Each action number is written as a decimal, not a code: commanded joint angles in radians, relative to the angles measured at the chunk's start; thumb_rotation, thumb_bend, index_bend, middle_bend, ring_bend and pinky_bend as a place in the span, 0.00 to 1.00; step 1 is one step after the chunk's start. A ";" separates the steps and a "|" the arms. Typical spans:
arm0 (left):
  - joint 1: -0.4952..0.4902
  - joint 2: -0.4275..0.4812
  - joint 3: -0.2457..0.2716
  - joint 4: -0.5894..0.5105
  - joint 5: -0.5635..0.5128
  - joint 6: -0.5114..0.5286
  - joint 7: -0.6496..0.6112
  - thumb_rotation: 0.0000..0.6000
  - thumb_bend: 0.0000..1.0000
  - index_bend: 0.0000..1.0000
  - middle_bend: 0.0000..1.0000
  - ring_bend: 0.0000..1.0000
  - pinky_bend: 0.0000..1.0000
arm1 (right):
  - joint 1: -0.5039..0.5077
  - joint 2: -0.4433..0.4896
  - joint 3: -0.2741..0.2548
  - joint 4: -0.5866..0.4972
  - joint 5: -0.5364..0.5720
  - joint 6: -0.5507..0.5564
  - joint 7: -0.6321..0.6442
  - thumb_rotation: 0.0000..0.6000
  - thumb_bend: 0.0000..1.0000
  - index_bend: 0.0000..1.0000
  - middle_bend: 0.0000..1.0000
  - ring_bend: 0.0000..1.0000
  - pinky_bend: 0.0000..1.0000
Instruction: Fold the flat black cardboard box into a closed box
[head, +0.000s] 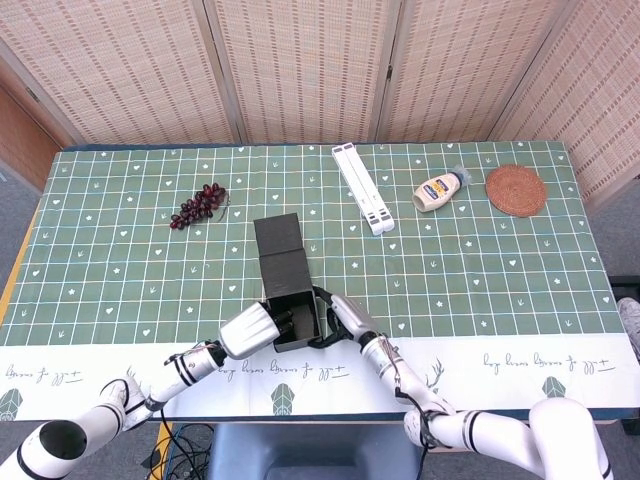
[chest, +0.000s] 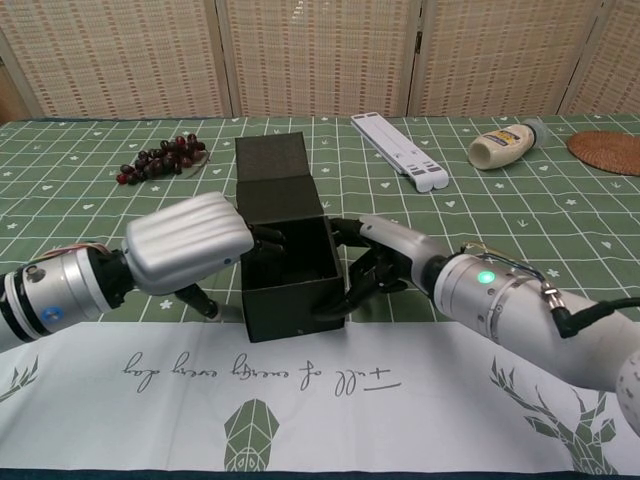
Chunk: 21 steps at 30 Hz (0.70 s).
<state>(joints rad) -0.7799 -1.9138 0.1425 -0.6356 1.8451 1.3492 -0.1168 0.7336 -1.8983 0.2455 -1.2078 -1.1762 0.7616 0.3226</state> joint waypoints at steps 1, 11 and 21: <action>-0.003 0.000 0.001 0.002 0.002 0.000 0.005 1.00 0.09 0.53 0.44 0.59 0.85 | -0.006 0.002 -0.002 -0.010 0.008 0.006 -0.015 1.00 0.20 0.26 0.40 0.77 1.00; -0.010 -0.003 0.004 0.013 0.006 0.003 0.015 1.00 0.09 0.60 0.50 0.59 0.85 | -0.017 0.005 0.000 -0.028 0.025 0.014 -0.042 1.00 0.20 0.26 0.40 0.77 1.00; -0.011 -0.001 0.008 0.015 0.005 0.004 0.023 1.00 0.09 0.63 0.54 0.59 0.85 | -0.019 0.004 0.001 -0.032 0.027 0.011 -0.049 1.00 0.20 0.26 0.40 0.77 1.00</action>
<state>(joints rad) -0.7907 -1.9147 0.1500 -0.6205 1.8508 1.3534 -0.0936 0.7142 -1.8941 0.2462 -1.2396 -1.1492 0.7725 0.2737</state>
